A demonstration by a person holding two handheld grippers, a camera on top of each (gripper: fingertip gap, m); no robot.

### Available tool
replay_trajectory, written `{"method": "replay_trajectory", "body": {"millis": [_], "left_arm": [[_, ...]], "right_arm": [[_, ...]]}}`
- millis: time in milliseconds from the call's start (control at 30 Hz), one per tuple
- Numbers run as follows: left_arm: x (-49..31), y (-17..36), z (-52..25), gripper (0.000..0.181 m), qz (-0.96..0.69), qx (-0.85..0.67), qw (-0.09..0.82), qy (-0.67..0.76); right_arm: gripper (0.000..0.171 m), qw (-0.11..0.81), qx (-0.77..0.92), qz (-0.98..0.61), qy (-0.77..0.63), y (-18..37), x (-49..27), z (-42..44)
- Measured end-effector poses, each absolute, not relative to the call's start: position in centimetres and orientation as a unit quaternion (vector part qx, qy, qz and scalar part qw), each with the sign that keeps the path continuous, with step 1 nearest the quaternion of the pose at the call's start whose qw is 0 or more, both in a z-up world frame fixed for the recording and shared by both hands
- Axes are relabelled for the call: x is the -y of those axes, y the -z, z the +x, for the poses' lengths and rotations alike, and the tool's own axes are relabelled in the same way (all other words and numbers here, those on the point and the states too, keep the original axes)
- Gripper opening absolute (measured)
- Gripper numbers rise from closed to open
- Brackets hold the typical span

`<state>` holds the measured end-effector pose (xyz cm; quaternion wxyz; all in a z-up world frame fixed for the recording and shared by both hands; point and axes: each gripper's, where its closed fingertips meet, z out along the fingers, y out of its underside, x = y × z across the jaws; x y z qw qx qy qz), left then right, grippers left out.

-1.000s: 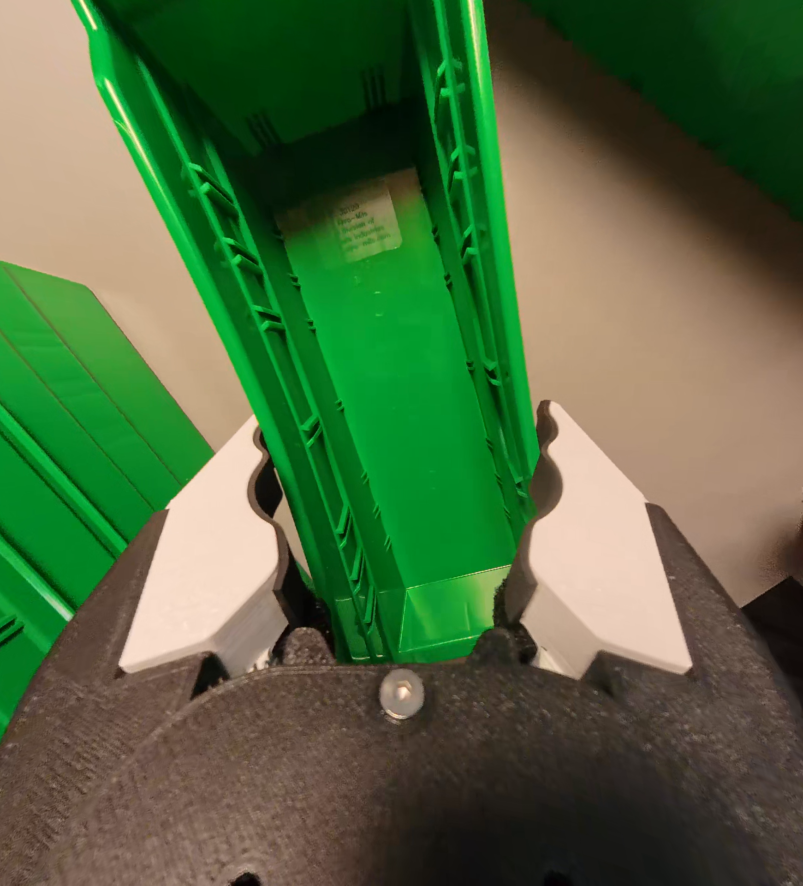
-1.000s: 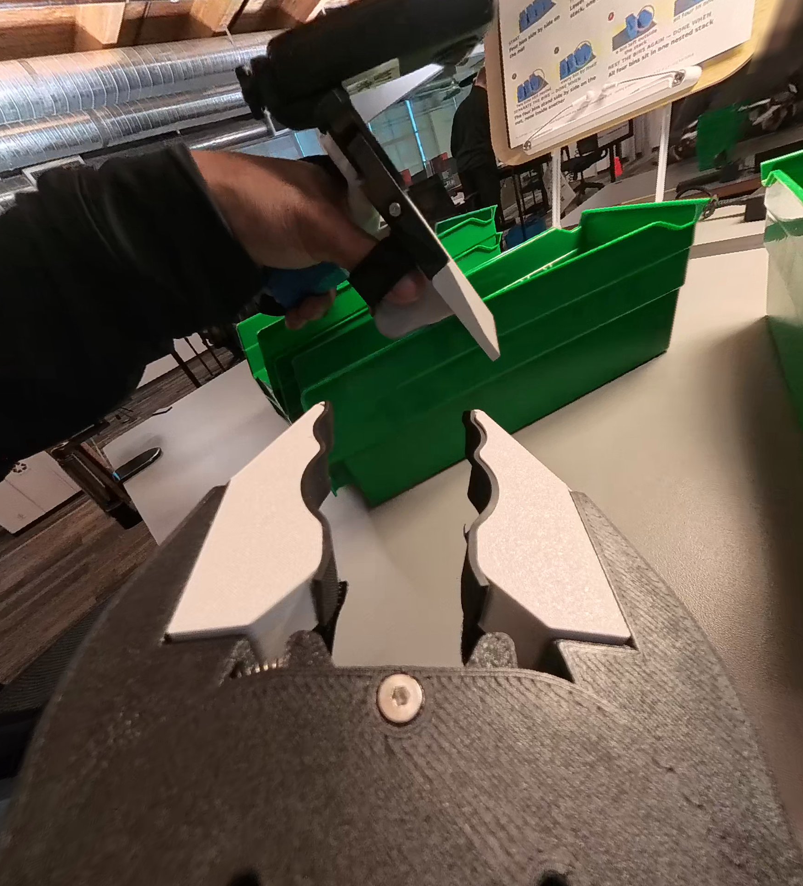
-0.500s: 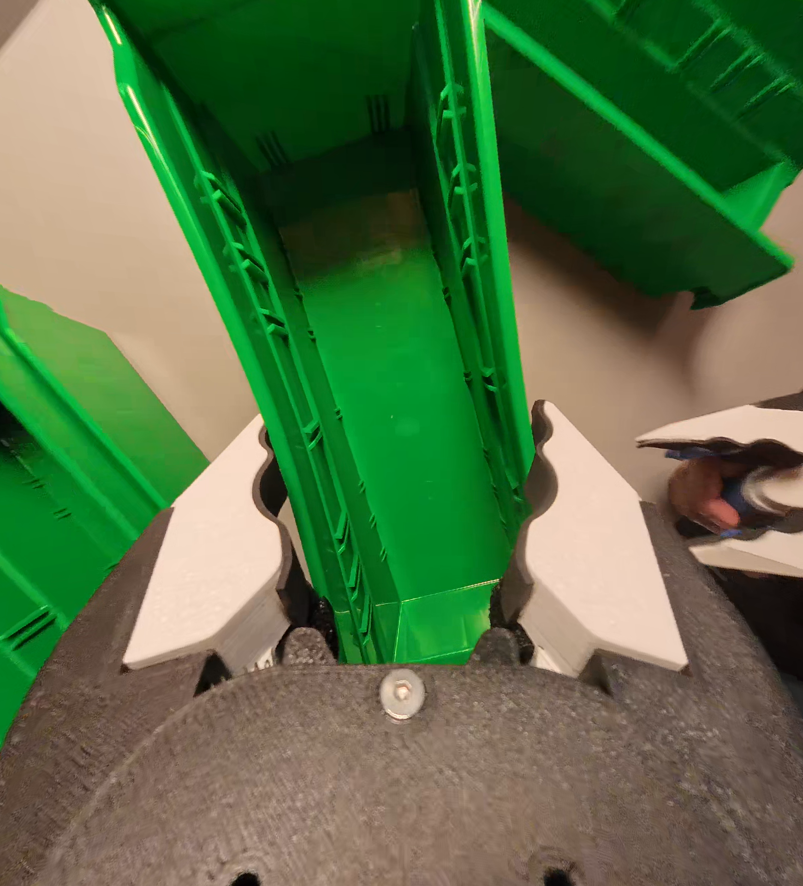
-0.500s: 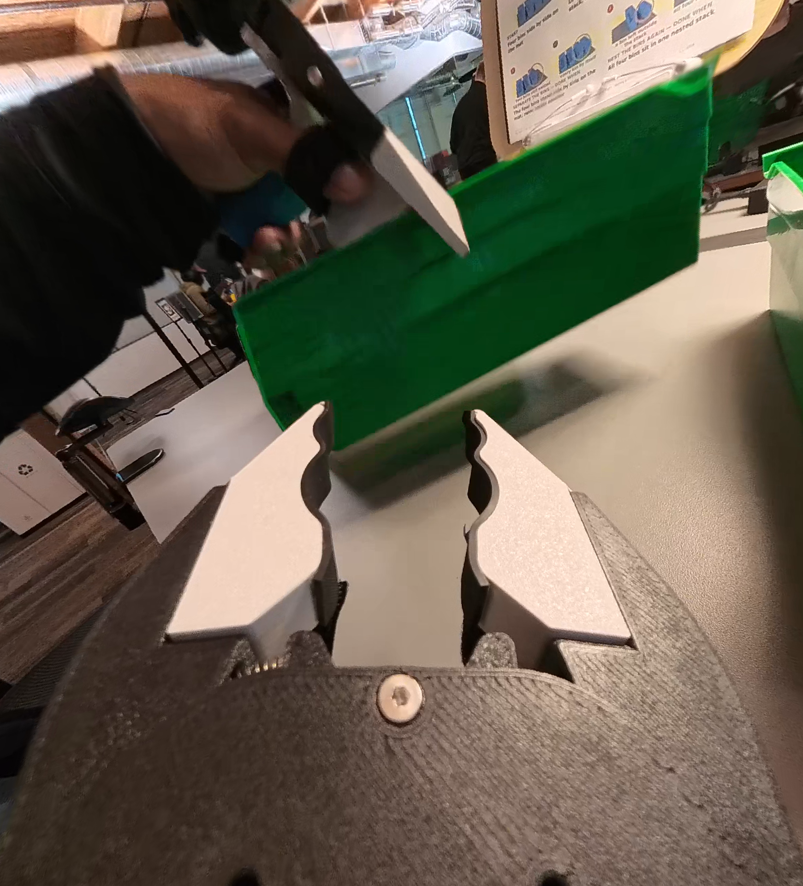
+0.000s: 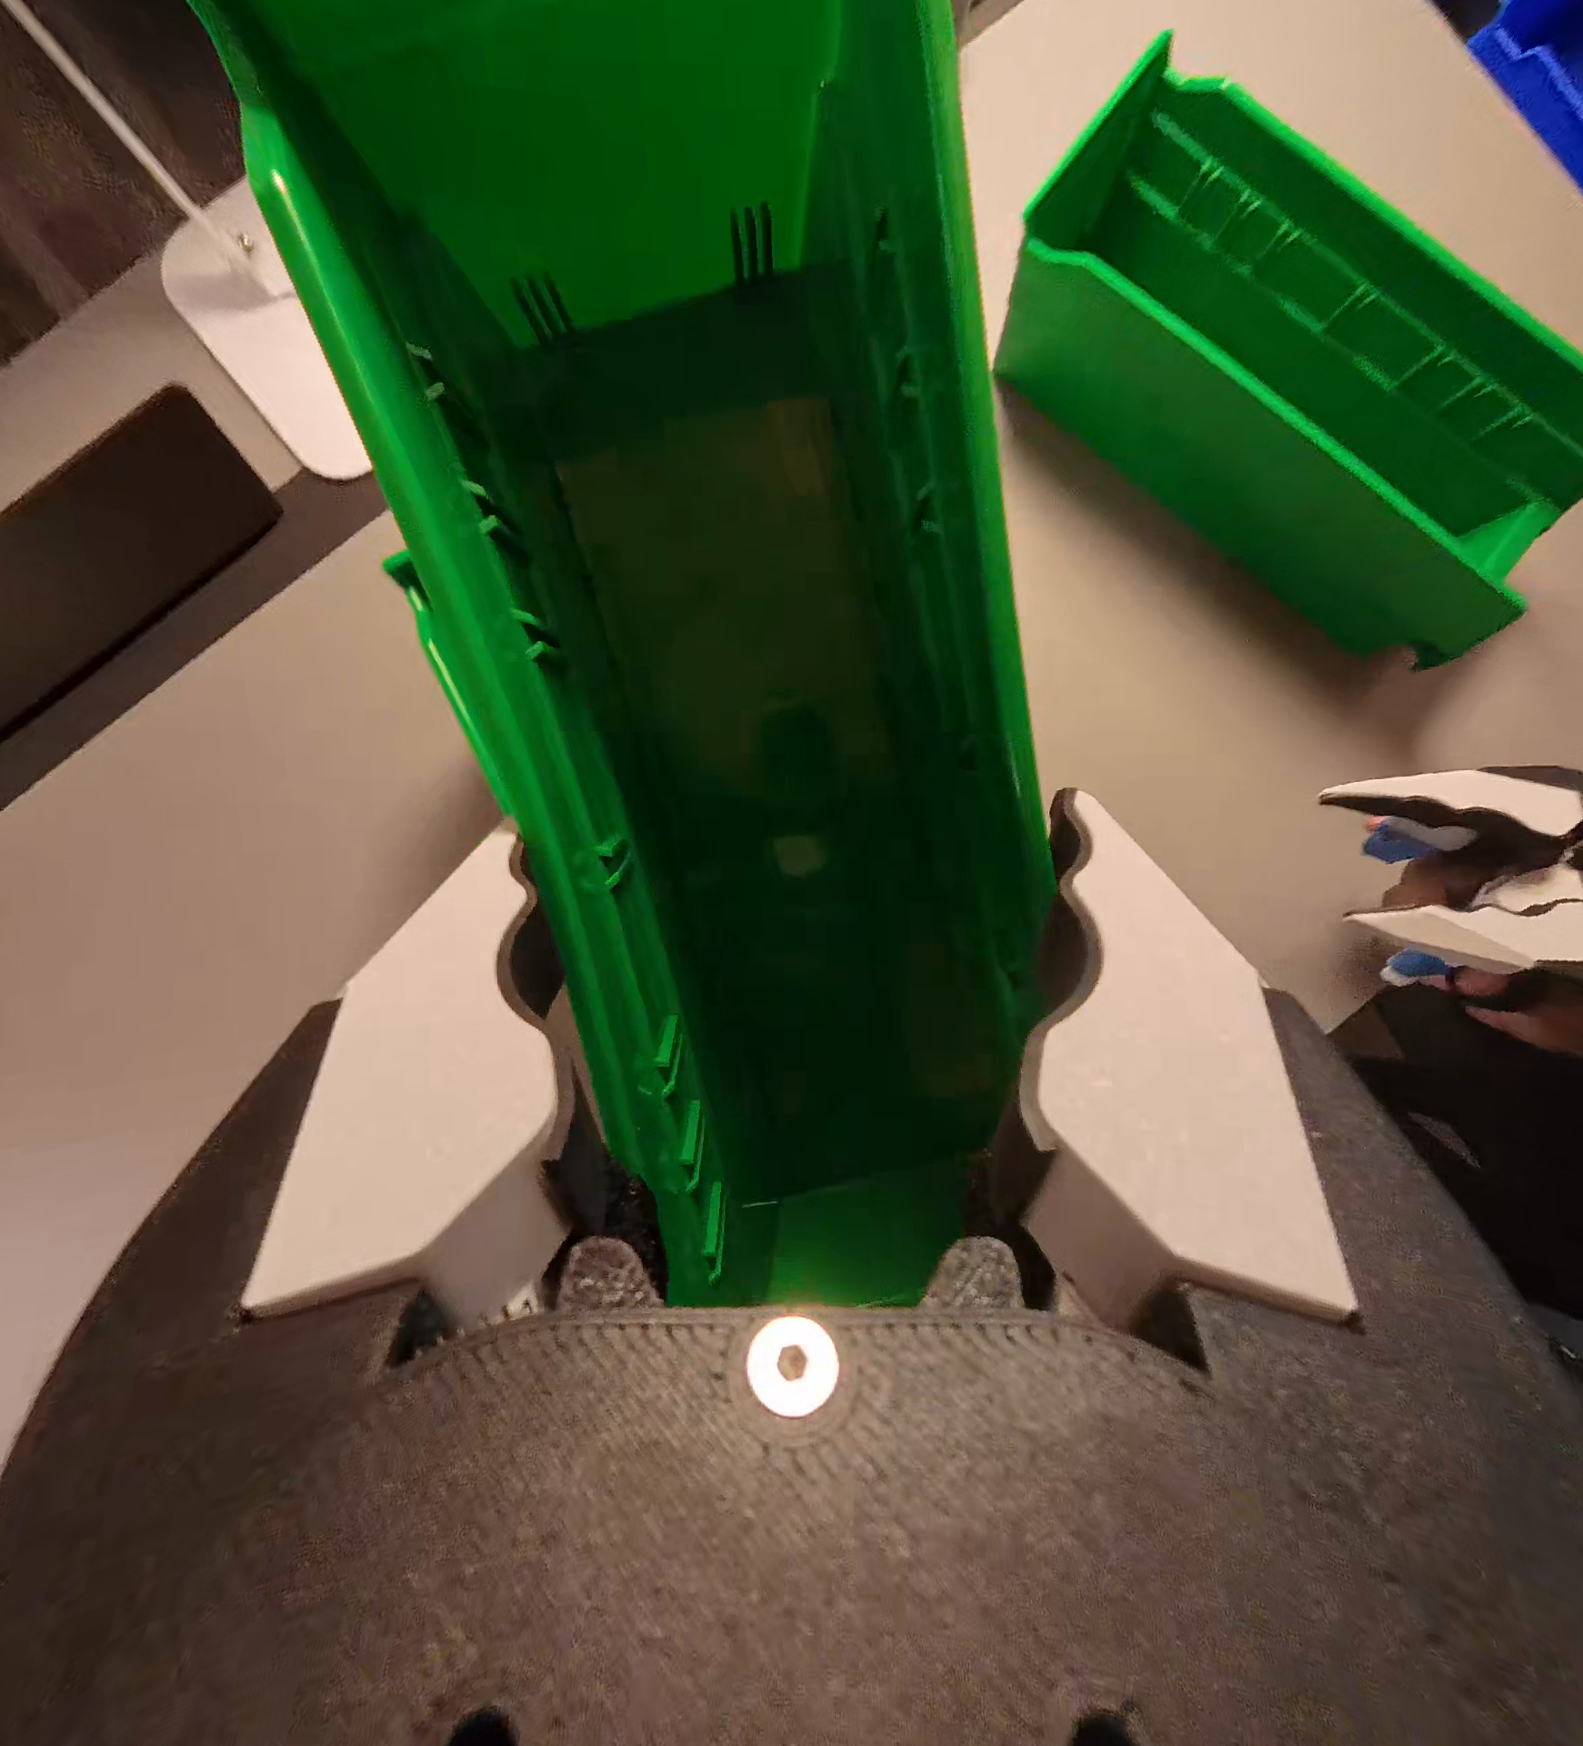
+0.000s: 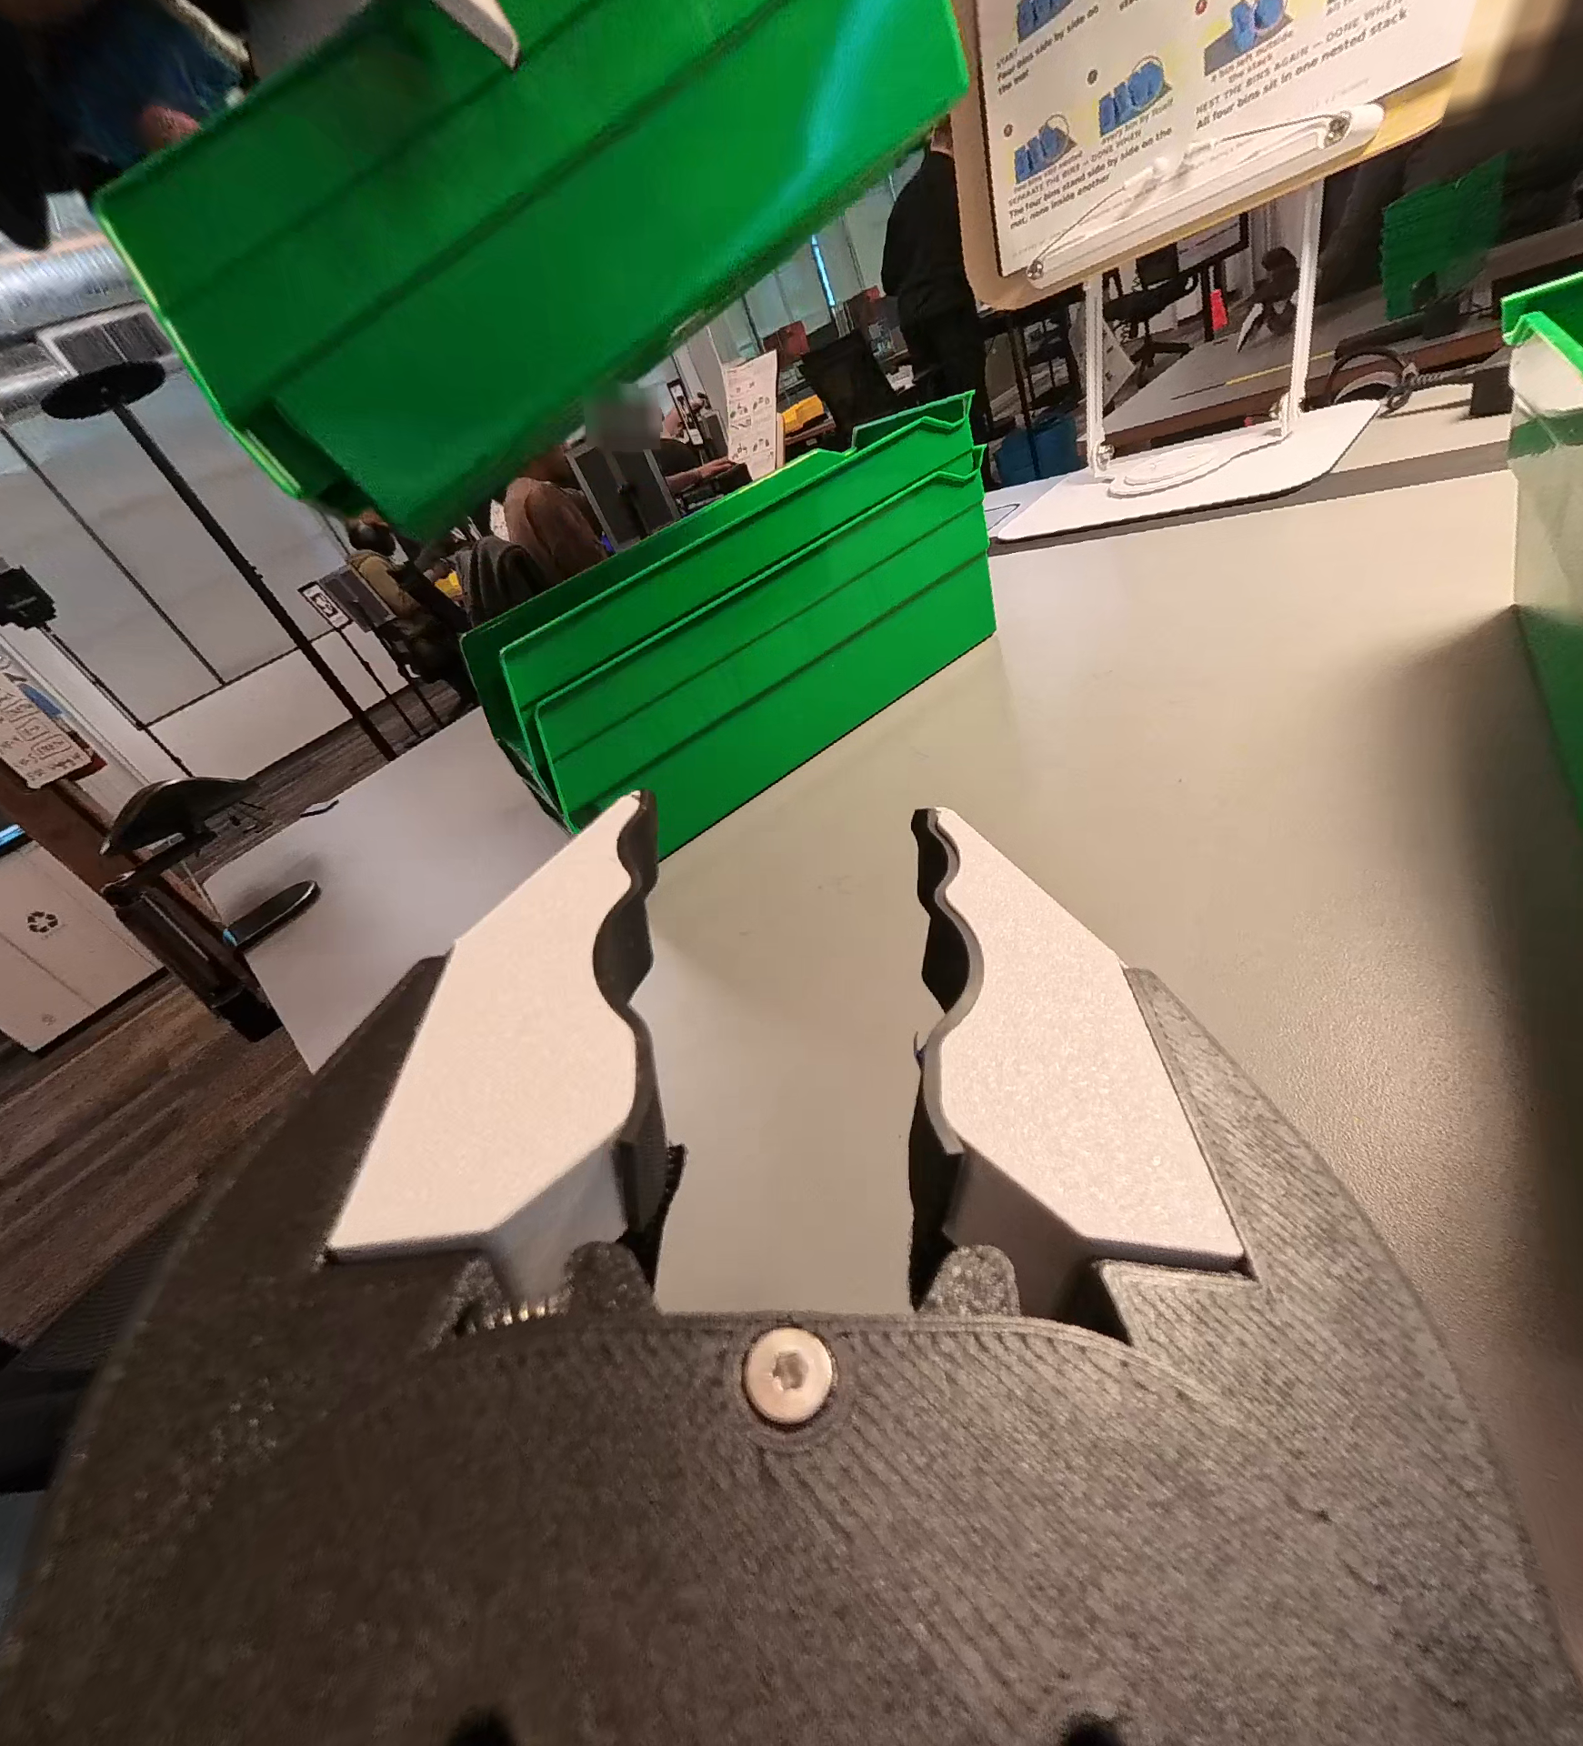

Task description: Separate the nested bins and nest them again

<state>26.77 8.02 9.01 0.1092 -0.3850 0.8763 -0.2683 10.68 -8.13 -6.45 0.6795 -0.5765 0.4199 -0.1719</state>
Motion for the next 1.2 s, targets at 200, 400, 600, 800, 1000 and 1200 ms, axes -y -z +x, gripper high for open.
{"method": "replay_trajectory", "body": {"millis": [200,400,600,800,1000,1200], "left_arm": [[-11.3,-4.8,27.5,0.106,-0.414,-0.873,0.093,0.241],[-12.9,-2.5,28.3,0.106,-0.439,-0.865,0.077,0.231],[-12.9,-1.6,28.5,0.107,-0.447,-0.865,0.075,0.215],[-12.2,-0.4,28.5,0.108,-0.447,-0.867,0.081,0.204],[-11.9,0.8,29.1,0.109,-0.451,-0.866,0.094,0.195],[-11.8,2.1,29.4,0.110,-0.455,-0.866,0.090,0.187]], "right_arm": [[0.056,0.677,-0.422,-0.577,0.175,6.5,8.2,10.7],[0.056,0.677,-0.424,-0.577,0.171,6.6,8.2,10.8],[0.056,0.678,-0.424,-0.576,0.170,6.5,8.2,10.8],[0.056,0.678,-0.423,-0.576,0.171,6.5,8.2,10.8],[0.056,0.678,-0.423,-0.576,0.172,6.5,8.2,10.7],[0.056,0.678,-0.424,-0.576,0.170,6.6,8.2,10.8]]}}
